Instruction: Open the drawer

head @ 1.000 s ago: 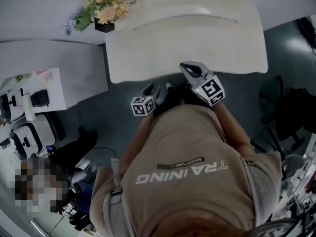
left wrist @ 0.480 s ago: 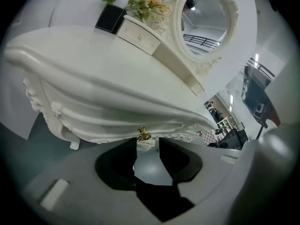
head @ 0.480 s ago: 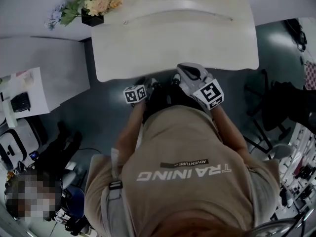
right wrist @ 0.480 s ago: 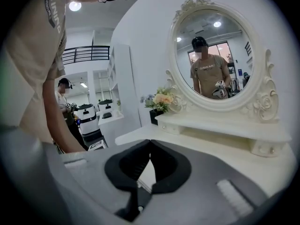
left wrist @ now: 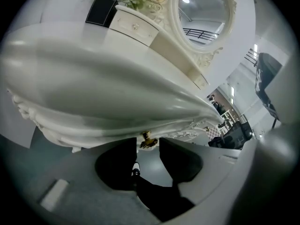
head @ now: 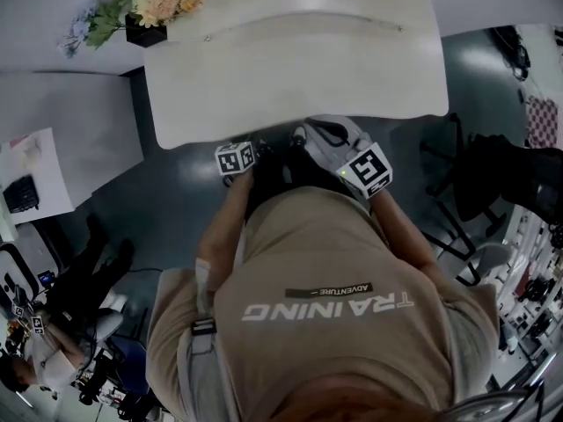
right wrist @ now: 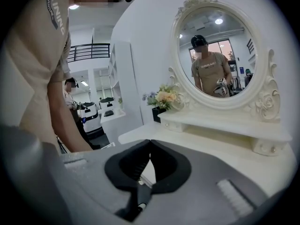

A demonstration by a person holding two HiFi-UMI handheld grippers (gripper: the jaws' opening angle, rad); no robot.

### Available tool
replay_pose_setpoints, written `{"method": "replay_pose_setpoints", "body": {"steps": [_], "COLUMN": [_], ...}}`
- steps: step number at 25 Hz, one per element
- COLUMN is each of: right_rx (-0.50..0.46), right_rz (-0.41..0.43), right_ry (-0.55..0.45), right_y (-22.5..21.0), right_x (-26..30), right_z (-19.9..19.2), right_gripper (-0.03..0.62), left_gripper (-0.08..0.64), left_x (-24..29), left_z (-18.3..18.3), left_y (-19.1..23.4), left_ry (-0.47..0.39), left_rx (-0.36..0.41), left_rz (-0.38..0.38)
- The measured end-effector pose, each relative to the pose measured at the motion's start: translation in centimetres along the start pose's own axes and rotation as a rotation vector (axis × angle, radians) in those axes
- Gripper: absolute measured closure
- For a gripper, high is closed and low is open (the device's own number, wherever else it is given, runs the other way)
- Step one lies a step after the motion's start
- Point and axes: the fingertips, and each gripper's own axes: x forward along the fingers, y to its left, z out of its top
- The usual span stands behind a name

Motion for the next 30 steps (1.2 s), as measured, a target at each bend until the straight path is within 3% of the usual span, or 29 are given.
{"method": "replay_pose_setpoints", "body": {"steps": [8,13,19,30], "right_rx": [-0.003,-0.002,0.011,0.012], "right_rz": [-0.004,-0.022,-0.023,-0.013], "right_ry": [0.019,0.025,0.026,-0.014], "right_y": [-0.4,-0.9,-0.8,-0.2], "right_x": [1.3,1.3,1.6,1.4], "right_z": [-0.2,-0.3,-0.7,-0.1], "right_gripper": [0.589,0.589,0.589,0.589], "left_gripper": [0.426,0.426,0.43,0.431], "left_x": [2.0,1.7,1.7,0.8], "left_z": [-0.3,0.2,-0.1,-1.7], "left_y": [0.5,0.7,0.5,-0.2], "left_ry": [-0.016,-0.045,0.012,0.051], "left_rx": [-0.077,-0.046,0.013,0.034], "left_rz": [0.02,0.032,-0.018,-0.006]}}
